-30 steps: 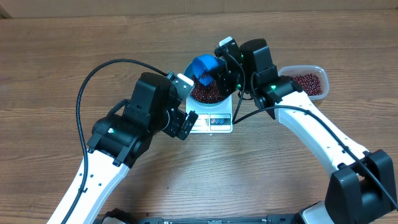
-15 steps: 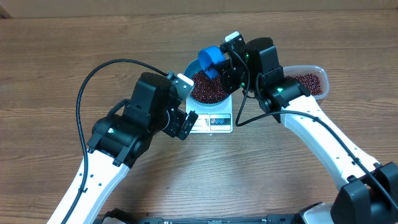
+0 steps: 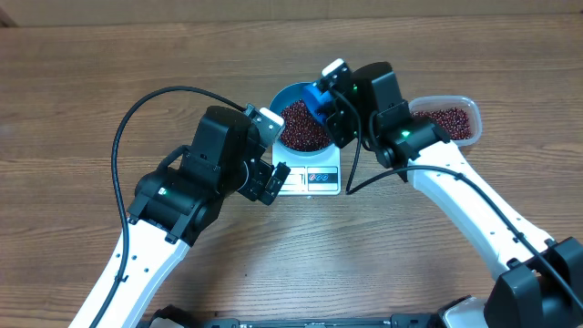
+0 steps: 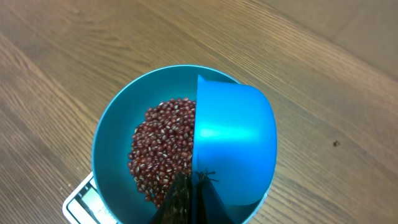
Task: Scoop item into bowl and weigh 150g on scale
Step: 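Tilt the scoop over the bowl to trickle beans in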
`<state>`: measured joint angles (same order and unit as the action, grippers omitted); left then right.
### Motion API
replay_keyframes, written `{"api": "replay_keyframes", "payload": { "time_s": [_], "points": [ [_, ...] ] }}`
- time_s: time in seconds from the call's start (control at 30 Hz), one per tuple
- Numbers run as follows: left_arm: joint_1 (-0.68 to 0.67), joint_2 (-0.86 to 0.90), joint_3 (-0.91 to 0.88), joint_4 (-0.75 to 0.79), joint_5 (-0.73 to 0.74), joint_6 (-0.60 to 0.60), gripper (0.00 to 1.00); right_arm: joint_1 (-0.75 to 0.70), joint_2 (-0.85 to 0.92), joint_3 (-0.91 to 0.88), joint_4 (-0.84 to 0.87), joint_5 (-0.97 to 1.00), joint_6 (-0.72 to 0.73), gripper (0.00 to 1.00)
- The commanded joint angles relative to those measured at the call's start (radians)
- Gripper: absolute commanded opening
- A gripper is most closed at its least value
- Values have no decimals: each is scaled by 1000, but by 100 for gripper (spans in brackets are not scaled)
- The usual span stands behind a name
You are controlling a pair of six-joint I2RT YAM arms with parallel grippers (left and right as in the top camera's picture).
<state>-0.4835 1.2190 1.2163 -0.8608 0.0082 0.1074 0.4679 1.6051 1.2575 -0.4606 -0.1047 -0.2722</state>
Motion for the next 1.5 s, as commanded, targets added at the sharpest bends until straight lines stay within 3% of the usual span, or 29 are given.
{"api": "replay_keyframes", "payload": {
  "time_s": [0.0,0.2,0.33,0.5,0.67,1.47],
  "points": [
    [6,5,23,3,11,12,99,32,-40,7,13,78,-74,4],
    [6,5,23,3,11,12,100,50,-40,7,18,126,-58,4],
    [6,5,23,3,11,12,99,50,-40,7,29,113,55,4],
    [6,5,23,3,11,12,100,42,-40,7,40,-90,234,4],
    [6,5,23,3,11,12,99,21,-40,7,56,-232,325,4],
    [6,5,23,3,11,12,100,-47,-40,7,97,-230,354,4]
  ]
}}
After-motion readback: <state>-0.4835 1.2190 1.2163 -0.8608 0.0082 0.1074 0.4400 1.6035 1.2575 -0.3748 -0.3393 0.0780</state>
